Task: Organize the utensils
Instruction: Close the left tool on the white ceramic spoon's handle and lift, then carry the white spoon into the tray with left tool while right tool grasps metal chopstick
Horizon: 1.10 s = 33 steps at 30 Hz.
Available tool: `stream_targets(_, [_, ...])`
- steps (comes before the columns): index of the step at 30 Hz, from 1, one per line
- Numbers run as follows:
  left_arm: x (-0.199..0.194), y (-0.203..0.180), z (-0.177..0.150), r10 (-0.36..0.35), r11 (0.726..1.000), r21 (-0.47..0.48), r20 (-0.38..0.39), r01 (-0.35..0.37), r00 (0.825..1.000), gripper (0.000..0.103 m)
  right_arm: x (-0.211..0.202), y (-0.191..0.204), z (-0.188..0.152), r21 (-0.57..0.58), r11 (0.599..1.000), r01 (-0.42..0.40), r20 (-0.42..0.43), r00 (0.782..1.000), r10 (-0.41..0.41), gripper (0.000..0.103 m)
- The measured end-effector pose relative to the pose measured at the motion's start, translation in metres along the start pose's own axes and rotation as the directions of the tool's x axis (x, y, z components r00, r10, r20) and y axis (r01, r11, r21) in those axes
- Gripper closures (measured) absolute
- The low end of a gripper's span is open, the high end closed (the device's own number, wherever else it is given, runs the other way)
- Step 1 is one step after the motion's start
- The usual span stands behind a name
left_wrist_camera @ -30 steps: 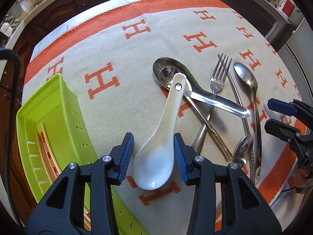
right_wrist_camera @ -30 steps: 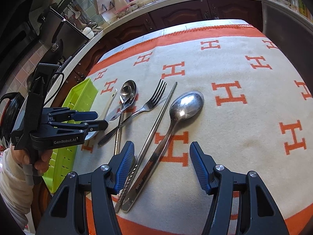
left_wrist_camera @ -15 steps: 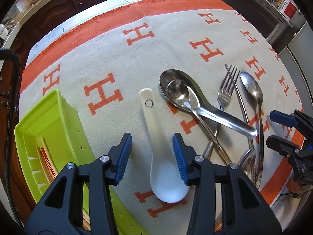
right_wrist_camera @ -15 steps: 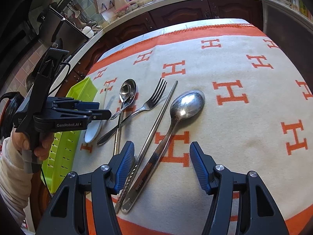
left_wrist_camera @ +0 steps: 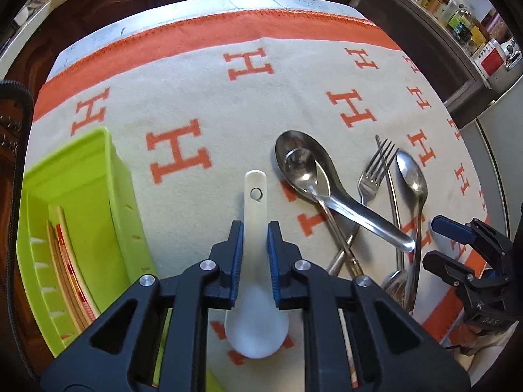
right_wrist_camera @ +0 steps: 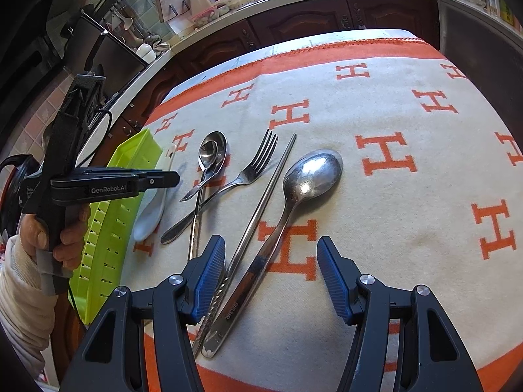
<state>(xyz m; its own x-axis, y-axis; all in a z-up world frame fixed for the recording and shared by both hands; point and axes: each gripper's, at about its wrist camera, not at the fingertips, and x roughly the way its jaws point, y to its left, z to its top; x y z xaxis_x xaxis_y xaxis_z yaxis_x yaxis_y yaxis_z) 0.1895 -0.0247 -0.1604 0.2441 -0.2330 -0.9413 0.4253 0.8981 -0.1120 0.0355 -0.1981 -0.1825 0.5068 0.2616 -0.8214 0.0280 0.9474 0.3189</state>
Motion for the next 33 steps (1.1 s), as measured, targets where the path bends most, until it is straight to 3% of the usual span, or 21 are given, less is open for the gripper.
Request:
stream_targets(7, [-0.015,-0.007,-0.019,0.003,0.998,-0.056,0.048,0.0,0.999,0.091,0.0,0.007,0.002,-0.02,1.0,-0.004,0.012,1.0,0.004,0.045])
stream_targets(10, [-0.027,-0.01,-0.028,-0.005,0.996,-0.085,0.073,0.011,0.997,0.091,0.004,0.013,0.007,-0.054,0.999,-0.01,0.015,1.0,0.011,0.07])
stream_targets(17, [-0.046,0.0,-0.045,-0.024,0.986,-0.159,0.116,0.043,0.993,0.091,0.021,0.017,0.029,-0.019,1.0,-0.014,-0.024,1.0,0.013,0.073])
stream_targets(19, [-0.051,0.002,-0.048,-0.025,0.985,-0.168,0.128,0.047,0.991,0.091,0.029,0.021,0.035,-0.02,1.0,0.016,-0.046,0.999,-0.017,0.073])
stream_targets(23, [-0.063,0.004,-0.055,-0.024,0.981,-0.187,0.159,0.054,0.987,0.091,0.045,0.039,0.04,-0.112,0.983,0.143,-0.069,0.986,-0.152,0.076])
stream_targets(25, [-0.069,0.006,-0.058,-0.024,0.978,-0.201,0.171,0.058,0.985,0.092,0.049,0.049,0.04,-0.16,0.964,0.212,-0.06,0.973,-0.224,0.083])
stream_targets(26, [-0.071,0.006,-0.059,-0.027,0.977,-0.203,0.176,0.063,0.984,0.092,0.05,0.051,0.04,-0.167,0.959,0.229,-0.053,0.969,-0.241,0.091])
stream_targets(27, [-0.074,0.006,-0.061,-0.03,0.976,-0.205,0.182,0.068,0.983,0.092,0.05,0.051,0.04,-0.167,0.958,0.234,-0.048,0.968,-0.245,0.092])
stream_targets(33, [-0.085,0.01,-0.069,-0.038,0.971,-0.224,0.205,0.085,0.978,0.092,0.033,0.026,0.037,-0.017,0.996,0.085,-0.068,0.994,-0.086,0.098])
